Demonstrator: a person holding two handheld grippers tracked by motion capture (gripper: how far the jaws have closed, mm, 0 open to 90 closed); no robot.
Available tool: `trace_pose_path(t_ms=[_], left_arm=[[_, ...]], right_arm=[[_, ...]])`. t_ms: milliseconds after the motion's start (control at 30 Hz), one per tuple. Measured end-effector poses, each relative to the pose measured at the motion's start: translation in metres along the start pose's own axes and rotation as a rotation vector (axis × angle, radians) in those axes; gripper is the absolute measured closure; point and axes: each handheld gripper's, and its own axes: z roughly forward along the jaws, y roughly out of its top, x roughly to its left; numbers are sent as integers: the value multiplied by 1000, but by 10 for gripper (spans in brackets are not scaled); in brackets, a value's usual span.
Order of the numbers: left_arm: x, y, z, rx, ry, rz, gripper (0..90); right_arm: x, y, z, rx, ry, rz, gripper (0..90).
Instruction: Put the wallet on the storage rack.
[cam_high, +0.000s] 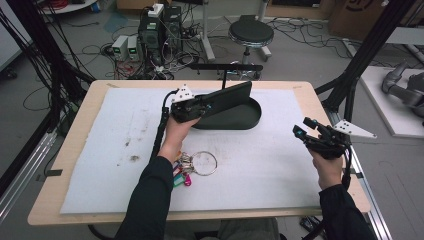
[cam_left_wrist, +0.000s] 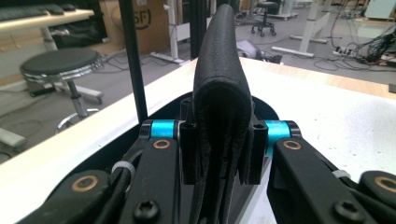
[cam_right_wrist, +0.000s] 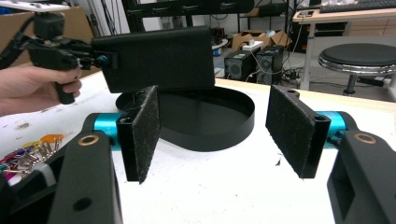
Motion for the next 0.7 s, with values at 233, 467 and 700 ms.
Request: trace_pose_path(t_ms=[233,467,700], left_arm=[[6,-11,14,23,20,-5,738],[10,-21,20,65,39,-14,736],[14,-28,25,44,41,-44,735]], right_arm=[[0,-1,0,3,2,1,362],[0,-1,0,5,2,0,362],[0,-1,0,4,-1,0,362]])
